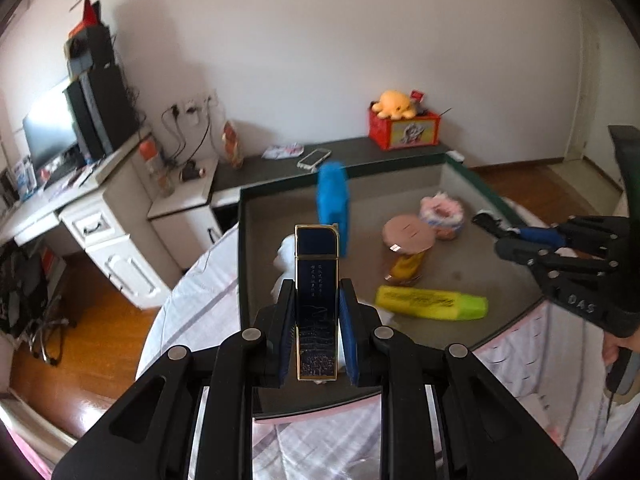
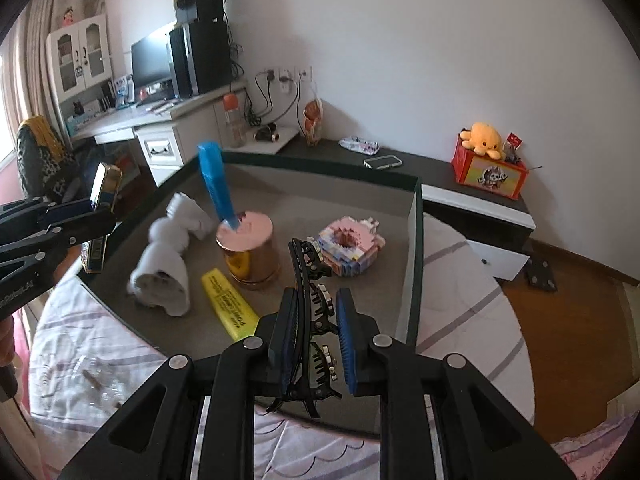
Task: Organize rigid objects
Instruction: 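Carry the blue-gold box and hair clip over the pink box, then release the blue-gold box and hair clip into the pink box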
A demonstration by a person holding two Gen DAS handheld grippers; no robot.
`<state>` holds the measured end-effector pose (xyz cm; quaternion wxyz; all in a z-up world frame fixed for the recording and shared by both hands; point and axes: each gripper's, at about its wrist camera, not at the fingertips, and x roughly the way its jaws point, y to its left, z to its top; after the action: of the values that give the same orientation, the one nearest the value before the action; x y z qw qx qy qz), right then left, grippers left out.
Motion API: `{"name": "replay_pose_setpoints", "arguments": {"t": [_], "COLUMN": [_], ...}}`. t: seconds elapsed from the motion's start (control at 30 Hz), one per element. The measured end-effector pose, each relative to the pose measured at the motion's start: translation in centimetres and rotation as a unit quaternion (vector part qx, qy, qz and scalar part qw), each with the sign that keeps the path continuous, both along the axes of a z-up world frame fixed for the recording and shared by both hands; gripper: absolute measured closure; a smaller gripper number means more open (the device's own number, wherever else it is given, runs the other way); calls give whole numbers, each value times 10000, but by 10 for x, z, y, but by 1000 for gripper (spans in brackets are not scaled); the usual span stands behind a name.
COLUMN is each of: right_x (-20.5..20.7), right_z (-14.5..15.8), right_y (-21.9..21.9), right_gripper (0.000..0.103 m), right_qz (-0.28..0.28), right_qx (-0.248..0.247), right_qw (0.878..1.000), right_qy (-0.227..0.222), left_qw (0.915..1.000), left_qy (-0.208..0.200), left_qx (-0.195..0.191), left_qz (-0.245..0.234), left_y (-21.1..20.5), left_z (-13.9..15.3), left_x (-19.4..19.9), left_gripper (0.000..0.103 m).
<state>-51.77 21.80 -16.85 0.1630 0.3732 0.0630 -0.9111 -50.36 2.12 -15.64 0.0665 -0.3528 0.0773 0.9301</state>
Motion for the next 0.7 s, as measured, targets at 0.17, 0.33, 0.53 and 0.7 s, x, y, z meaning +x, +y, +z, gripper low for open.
{"name": "replay_pose_setpoints", "arguments": {"t": [0.17, 0.33, 0.53, 0.7], "right_x": [-4, -1, 11, 31], "right_z": [-8, -9, 1, 20], "right_y": [-2, -2, -1, 0], "right_gripper": [83, 83, 67, 50], "right_qz": [4, -16, -114, -180], "right_qx": [73, 21, -23, -78], "right_qw": [10000, 10000, 9999, 9991], "right_qy": [-36, -31, 100, 375], "left_qw": [9998, 9996, 9993, 9974], "left_qy": [-132, -179, -5, 445], "left_qx": [59, 85, 171, 234], "left_qz": [99, 182, 321, 508], "left_y": [-10, -20, -32, -44], "left_z": [-13, -19, -7, 15], "left_x": [-4, -4, 16, 51], "left_gripper": [82, 82, 57, 15]}}
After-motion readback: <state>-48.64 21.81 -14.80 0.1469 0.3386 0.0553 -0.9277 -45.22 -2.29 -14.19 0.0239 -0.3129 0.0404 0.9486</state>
